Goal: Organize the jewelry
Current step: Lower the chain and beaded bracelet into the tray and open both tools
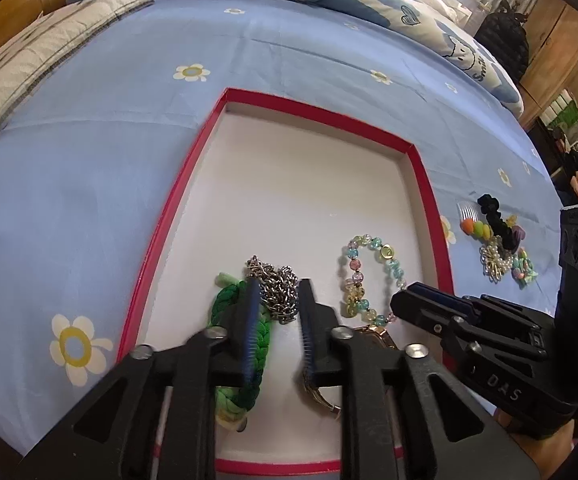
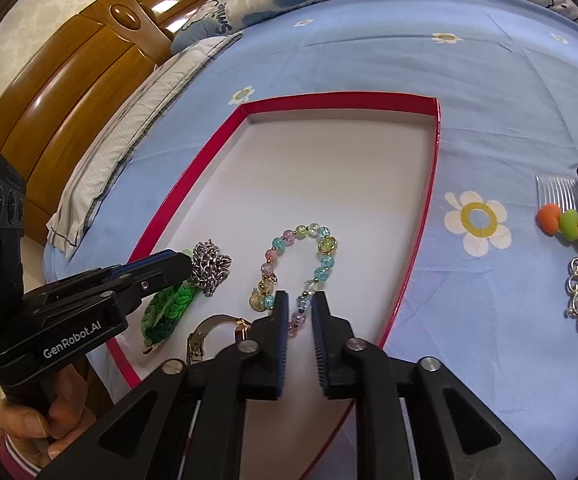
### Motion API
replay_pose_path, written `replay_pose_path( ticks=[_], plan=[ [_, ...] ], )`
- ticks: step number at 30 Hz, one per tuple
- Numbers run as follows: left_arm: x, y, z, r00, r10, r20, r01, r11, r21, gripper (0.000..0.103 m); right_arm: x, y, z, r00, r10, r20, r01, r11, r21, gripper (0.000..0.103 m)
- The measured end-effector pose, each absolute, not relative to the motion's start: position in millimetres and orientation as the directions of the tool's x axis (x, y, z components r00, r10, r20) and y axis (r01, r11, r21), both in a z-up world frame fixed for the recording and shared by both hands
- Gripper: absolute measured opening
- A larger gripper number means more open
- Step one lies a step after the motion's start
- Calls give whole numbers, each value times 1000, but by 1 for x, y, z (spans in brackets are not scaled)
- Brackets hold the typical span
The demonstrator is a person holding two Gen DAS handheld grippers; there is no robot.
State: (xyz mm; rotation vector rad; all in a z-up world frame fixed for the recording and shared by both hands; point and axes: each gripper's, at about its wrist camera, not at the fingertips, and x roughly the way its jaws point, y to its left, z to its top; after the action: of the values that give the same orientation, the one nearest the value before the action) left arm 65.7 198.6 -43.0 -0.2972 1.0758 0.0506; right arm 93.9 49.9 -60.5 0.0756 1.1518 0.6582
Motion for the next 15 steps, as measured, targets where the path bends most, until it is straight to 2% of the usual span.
replay_pose_path(
  ticks=[1, 2, 3, 9, 15],
  plan=[
    [65, 198, -41, 483, -101, -870, -184, 959, -214, 30, 93, 49, -59, 246, 519, -818, -441, 812, 383, 28],
    [64, 198, -38, 489, -100, -867, -183, 959, -214, 30, 92, 48, -57, 251, 521, -816, -438, 813, 384, 36],
    [63, 198, -36, 493, -99, -864, -182, 960, -214, 30, 91, 46, -53, 255, 531, -808, -439, 808, 393, 39],
    [58, 195, -22, 508, -99, -856, -181, 959, -219, 31, 84, 29, -32, 304, 542, -783, -433, 811, 393, 41],
    [56, 182, -10, 522, -108, -846, -163, 961, -224, 35, 75, -4, -17, 353, 537, -766, -398, 827, 397, 41]
  ],
)
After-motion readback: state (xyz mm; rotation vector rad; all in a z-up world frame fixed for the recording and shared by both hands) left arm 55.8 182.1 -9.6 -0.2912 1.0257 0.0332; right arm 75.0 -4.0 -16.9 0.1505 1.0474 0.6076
